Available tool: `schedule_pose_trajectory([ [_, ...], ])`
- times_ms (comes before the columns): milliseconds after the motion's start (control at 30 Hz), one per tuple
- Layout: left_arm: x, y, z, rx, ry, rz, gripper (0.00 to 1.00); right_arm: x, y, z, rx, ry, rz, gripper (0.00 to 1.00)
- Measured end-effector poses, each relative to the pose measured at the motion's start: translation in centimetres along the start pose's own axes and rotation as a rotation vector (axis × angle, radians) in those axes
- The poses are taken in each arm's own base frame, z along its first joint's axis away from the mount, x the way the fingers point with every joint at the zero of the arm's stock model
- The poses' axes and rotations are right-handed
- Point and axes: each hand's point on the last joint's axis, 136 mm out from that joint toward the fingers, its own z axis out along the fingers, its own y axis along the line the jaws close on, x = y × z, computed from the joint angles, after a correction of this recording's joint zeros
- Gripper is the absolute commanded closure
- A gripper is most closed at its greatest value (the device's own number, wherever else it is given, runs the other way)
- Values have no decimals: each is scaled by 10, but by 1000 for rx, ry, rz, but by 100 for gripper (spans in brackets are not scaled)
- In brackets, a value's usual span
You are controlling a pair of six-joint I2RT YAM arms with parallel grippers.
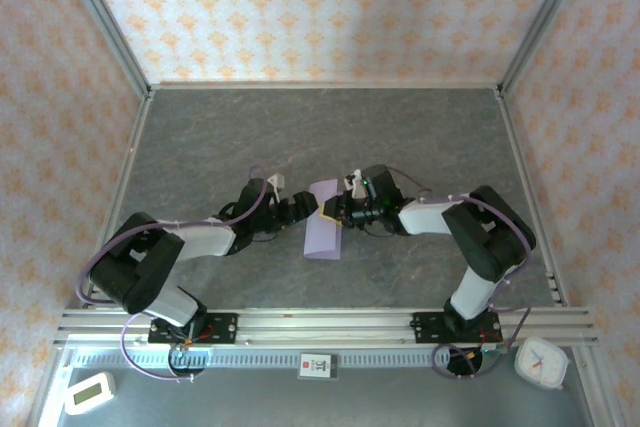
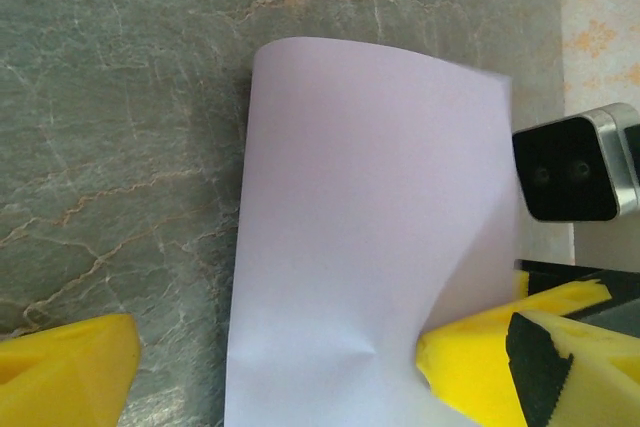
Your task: Fold a paper plane with a square sheet of paper (pick it up from the middle)
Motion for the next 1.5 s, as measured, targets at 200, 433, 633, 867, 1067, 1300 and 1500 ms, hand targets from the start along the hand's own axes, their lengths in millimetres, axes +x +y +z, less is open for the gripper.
schedule_pose_trajectory([
  [200,1,1,0,0,1,3,4,-2,-7,9,-7,1,28,99],
  [433,7,3,0,7,9,-4,4,-6,7,10,-75,-1,26,96],
  [633,9,1,0,38,-4,-30,4,-5,9,12,-87,2,43,83],
  [867,6,-1,-1,52,-22,-44,4,-6,5,14,-77,-1,58,67],
  [1067,5,-1,-1,51,-25,-45,3,-6,0,14,-60,-1,70,57],
  [1300,1,2,-1,41,-41,-70,3,-10,4,22,-65,13,66,73],
  [1500,0,1,-1,44,-45,-83,2,-11,19,26,-105,19,53,98],
])
